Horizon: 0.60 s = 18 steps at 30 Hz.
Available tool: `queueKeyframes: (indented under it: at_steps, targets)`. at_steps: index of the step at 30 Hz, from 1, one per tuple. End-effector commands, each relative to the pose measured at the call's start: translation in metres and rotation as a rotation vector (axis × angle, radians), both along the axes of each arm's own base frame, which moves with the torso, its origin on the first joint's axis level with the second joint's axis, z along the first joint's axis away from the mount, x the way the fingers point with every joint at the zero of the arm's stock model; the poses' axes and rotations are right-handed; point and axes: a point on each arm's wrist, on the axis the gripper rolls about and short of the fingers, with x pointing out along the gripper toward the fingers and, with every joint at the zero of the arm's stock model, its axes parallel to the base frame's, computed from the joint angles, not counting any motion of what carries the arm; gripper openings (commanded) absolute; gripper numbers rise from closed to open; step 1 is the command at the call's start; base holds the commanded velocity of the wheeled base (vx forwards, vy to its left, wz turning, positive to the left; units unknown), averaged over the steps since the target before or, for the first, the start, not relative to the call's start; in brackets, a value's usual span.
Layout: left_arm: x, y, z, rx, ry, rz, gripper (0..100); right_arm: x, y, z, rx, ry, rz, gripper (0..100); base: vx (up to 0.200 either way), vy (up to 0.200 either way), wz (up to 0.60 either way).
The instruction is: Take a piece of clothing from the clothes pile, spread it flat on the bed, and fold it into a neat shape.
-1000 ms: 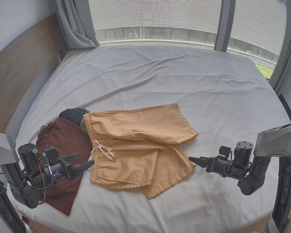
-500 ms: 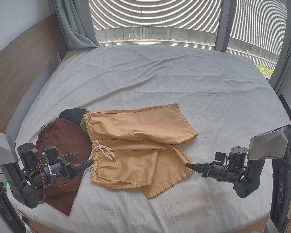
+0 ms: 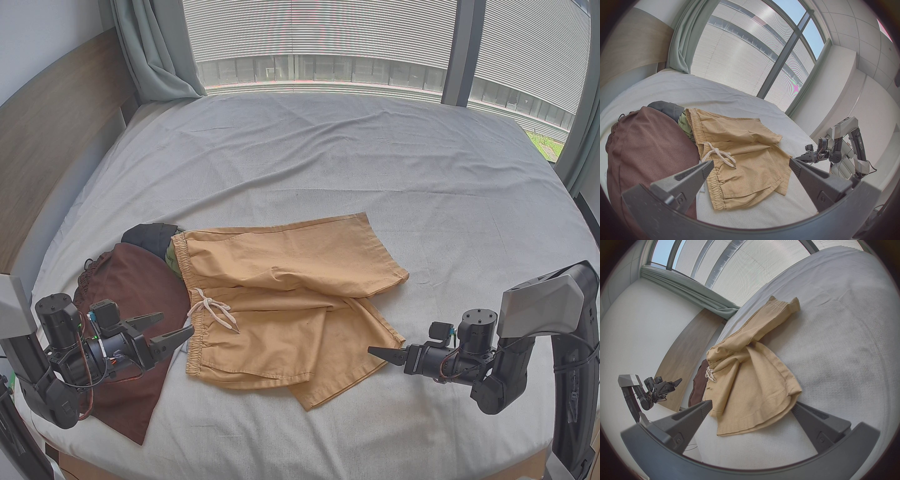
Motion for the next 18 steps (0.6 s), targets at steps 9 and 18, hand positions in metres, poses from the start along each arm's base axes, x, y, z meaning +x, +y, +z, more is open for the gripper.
queueKeyframes:
  at_steps: [9,18]
  targets:
    - [0.001,0.000,0.000,0.000,0.001,0.001,100,0.000,0.002,0.014,0.020,-0.030,0.001,100,0.000,0.000,0.00]
    - [0.000,0.000,0.000,0.000,0.000,-0.001,100,0.002,-0.001,0.014,0.020,-0.036,-0.007,0,0.000,0.000,0.00]
